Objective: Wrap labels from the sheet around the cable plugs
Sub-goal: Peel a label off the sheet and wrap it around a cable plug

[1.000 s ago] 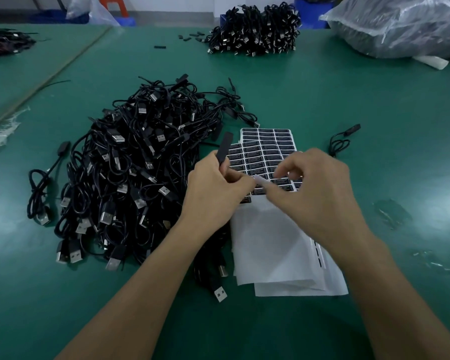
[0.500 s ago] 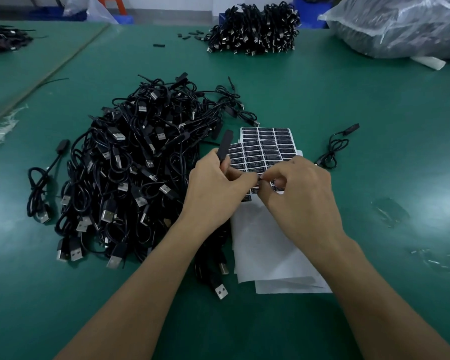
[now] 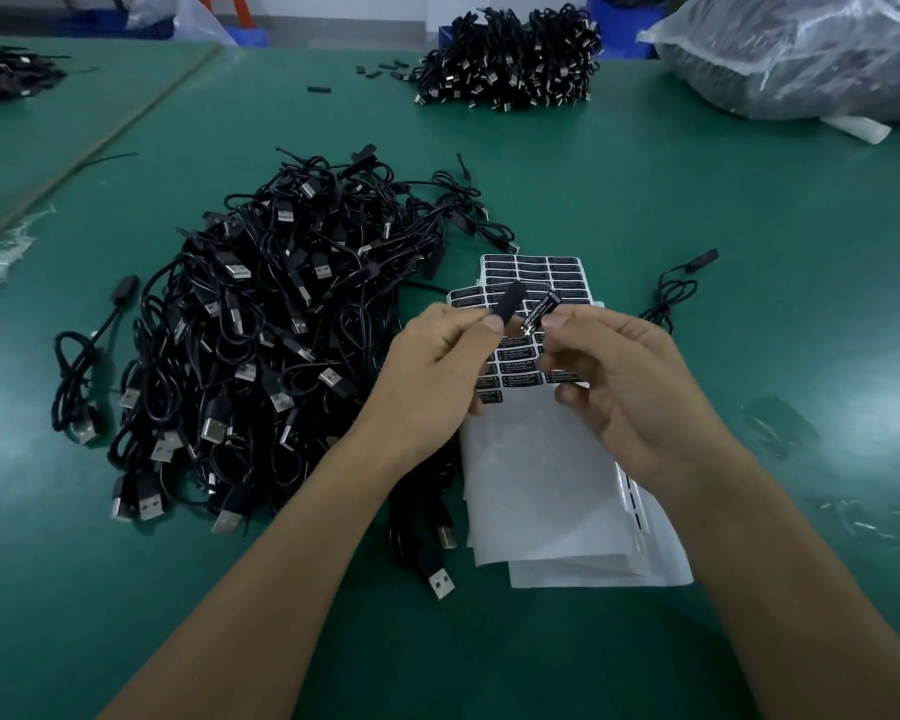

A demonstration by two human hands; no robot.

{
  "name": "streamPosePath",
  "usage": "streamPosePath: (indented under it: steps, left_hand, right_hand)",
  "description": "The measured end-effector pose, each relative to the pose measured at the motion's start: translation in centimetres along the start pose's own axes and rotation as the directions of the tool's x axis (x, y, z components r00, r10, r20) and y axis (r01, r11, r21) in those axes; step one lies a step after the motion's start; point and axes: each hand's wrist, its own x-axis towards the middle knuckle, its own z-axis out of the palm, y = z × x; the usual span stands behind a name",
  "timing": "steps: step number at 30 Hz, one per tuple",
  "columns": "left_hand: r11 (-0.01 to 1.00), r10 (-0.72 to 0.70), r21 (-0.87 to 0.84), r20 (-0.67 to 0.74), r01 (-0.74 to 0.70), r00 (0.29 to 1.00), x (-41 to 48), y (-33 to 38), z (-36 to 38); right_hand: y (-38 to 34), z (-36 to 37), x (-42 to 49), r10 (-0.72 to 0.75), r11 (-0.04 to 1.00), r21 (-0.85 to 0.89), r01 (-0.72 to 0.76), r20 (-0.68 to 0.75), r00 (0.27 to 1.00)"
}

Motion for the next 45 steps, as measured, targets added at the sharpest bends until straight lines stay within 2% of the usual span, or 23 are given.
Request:
streamPosePath:
  steps: [4, 9, 16, 22, 33, 40, 45]
  left_hand:
    - [0.999, 0.013, -0.035, 0.070, -0.010, 0.997, 0.0, 0.2, -0.2]
    - [0.995, -0.016, -0.100, 0.065, 0.022, 0.998, -0.1, 0.2, -0.1]
    - [0.995, 0.000, -0.103, 0.132, 0.014, 0.991, -0.2, 0.3, -0.3]
    - [0.984, -0.040, -0.164, 0.166, 0.068, 0.985, -0.3, 0.4, -0.3]
    - [0.995, -0.063, -0.061, 0.165, 0.074, 0.984, -0.1, 0.2, -0.4]
    - [0.970, -0.076, -0.205, 0.243, 0.128, 0.967, -0.3, 0.5, -0.5]
    - [0.960, -0.080, -0.242, 0.254, 0.143, 0.964, -0.4, 0.5, -0.6]
  right_hand:
    - [0.0, 0.1, 0.0, 0.001, 1.000, 0.013, -0.002, 0.013, 1.000]
    - [0.3, 0.0, 0.1, -0.021, 1.000, -0.008, 0.021, -0.019, 1.000]
    - [0.8, 0.0, 0.4, -0.097, 0.993, -0.078, 0.094, -0.042, 0.994]
    - [1.0, -0.1, 0.5, -0.128, 0.985, -0.122, 0.120, -0.061, 0.990]
    - [1.1, 0.1, 0.4, -0.183, 0.966, -0.200, 0.166, -0.068, 0.981]
    - [1.2, 0.3, 0.2, -0.263, 0.935, -0.265, 0.237, -0.065, 0.963]
    - [1.1, 0.4, 0.1, -0.295, 0.918, -0.293, 0.266, -0.059, 0.954]
